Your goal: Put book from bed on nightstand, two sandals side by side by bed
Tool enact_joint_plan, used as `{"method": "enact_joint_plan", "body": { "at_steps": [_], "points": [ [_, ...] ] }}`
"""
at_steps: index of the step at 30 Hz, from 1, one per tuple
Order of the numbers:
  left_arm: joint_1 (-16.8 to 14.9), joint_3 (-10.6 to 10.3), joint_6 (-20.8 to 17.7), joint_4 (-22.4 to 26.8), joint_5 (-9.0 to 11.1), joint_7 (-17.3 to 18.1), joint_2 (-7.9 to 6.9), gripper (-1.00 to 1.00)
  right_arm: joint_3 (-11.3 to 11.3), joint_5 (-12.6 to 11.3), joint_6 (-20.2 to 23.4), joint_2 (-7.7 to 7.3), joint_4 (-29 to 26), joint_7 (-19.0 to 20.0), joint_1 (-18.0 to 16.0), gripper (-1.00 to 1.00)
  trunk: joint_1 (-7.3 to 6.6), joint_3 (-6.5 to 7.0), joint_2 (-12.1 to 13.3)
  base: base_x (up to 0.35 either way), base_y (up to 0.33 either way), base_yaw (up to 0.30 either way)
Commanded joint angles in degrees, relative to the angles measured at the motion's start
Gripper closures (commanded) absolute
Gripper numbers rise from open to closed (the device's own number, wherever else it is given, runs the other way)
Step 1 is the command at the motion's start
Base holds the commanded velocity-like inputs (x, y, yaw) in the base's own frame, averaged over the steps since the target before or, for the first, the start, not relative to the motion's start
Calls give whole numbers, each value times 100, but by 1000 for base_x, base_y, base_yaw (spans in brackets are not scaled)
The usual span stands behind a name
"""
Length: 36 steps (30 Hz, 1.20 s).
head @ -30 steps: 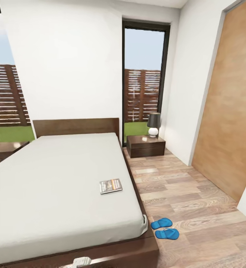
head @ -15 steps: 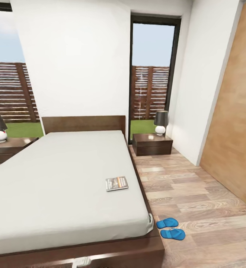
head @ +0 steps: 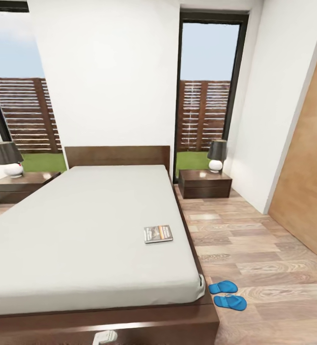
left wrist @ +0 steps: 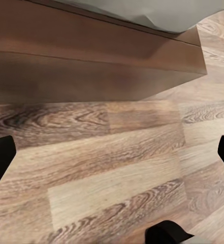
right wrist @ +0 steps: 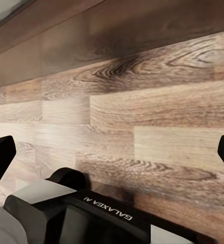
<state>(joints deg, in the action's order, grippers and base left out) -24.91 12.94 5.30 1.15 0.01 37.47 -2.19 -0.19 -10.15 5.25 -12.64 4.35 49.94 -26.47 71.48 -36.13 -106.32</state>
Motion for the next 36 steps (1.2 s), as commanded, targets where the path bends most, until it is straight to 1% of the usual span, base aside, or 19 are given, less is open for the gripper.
{"method": "enact_joint_plan", "body": {
  "at_steps": [1, 7, 21, 36],
  "points": [
    [-5, 7, 23, -9, -1, 15, -1, -100, 1, -57, 55, -2, 13, 24, -7, -100, -23, 4, 38, 0, 0, 129],
    [-5, 7, 20, -9, -1, 15, -1, -100, 1, -57, 55, -2, 13, 24, -7, -100, -155, 81, 279, 0, 0, 74],
    [-5, 7, 19, -9, -1, 15, 5, -100, 1, -40, 55, -2, 13, 24, -7, -100, -463, 319, 840, 0, 0, 5],
    [-5, 7, 22, -9, -1, 15, 8, -100, 1, -40, 55, -2, 13, 24, -7, -100, -792, 467, 1442, 0, 0, 0]
  ]
}}
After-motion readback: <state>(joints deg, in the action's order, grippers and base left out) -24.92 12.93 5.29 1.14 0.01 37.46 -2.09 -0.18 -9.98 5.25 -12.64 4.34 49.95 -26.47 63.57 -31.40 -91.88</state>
